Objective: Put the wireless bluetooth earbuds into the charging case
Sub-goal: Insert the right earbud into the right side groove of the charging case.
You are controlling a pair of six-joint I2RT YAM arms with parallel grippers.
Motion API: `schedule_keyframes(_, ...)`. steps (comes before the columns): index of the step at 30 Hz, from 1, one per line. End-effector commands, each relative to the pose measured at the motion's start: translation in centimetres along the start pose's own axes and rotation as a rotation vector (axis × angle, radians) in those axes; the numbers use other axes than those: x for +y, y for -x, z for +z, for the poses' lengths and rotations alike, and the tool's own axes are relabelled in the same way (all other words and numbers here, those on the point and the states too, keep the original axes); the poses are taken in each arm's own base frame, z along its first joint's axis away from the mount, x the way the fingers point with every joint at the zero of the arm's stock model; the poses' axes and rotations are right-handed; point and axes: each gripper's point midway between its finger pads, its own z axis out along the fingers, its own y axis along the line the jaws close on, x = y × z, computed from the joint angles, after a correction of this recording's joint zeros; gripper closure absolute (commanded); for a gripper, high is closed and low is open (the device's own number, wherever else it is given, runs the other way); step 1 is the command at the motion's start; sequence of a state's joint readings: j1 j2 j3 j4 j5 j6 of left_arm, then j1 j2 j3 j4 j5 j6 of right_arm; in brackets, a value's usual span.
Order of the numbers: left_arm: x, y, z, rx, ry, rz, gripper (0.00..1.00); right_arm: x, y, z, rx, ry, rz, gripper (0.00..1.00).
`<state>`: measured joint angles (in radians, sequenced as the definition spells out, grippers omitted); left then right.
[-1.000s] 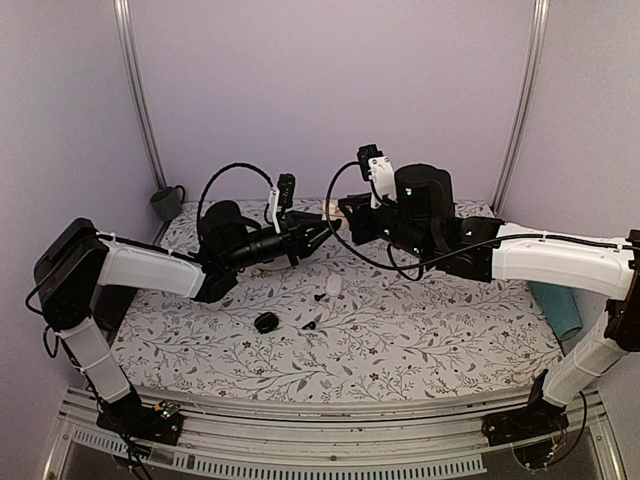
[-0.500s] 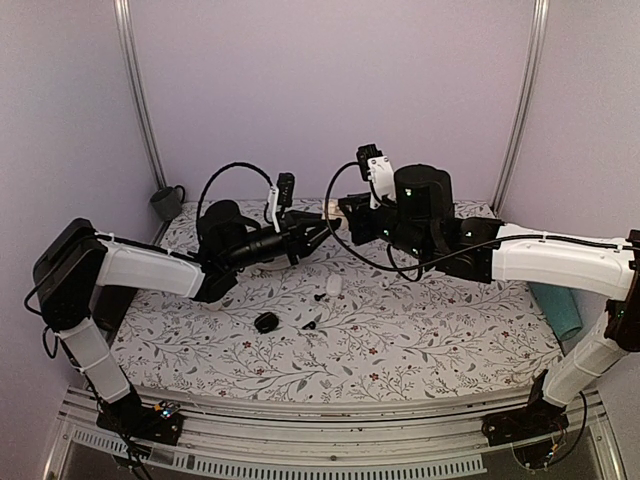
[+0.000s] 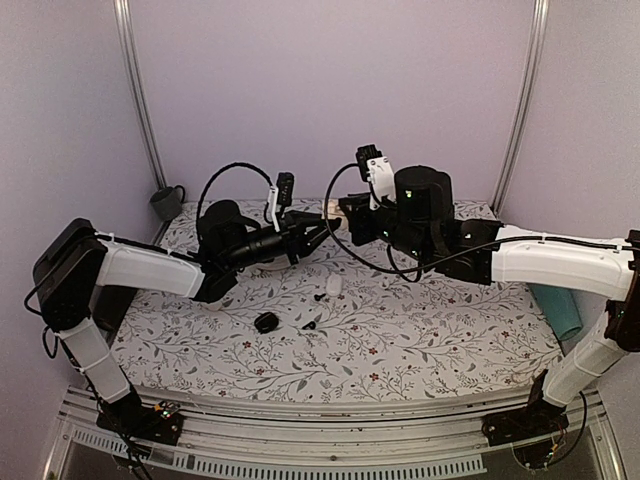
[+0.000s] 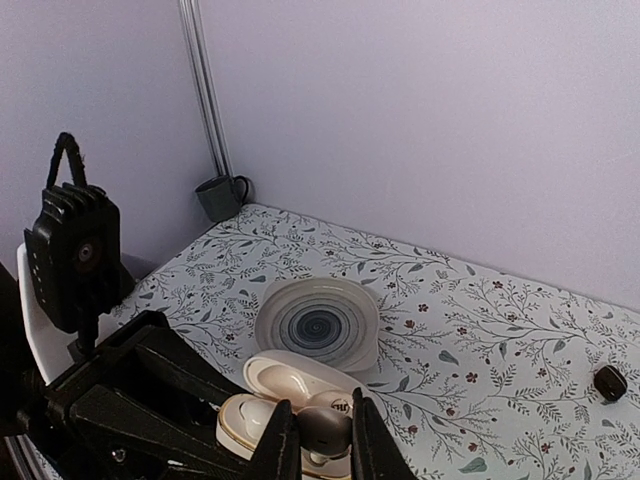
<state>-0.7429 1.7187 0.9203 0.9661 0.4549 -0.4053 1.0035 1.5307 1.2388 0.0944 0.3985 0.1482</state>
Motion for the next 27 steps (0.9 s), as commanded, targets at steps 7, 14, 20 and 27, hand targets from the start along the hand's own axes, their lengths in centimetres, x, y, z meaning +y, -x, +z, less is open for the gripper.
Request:
schedule_keyframes(7,-0.7,4.7,-0.4,-0.122,-0.004,0.034,1.00,-1.1,-0.7,-0.6,0.020,-0.061,-0.054,0.86)
schedule_keyframes(14,-1.0,4.9,-0.6,-0.128,-0.017,0.040,1.00,-0.8,-1.3,-0.3,0.037,-0.042,-0.056,0.86)
schedule_keyframes(20,-0.9,5.1,-0.9,-0.148,-0.002,0.067,1.00,-0.1,-2.1,-0.1,0.071,-0.009,-0.051,0.86)
schedule_keyframes(27,-1.1,5.3,-1.0,-0.156,-0.009,0.084,1.00,0.7,-2.8,-0.1,0.115,0.032,-0.017,0.82)
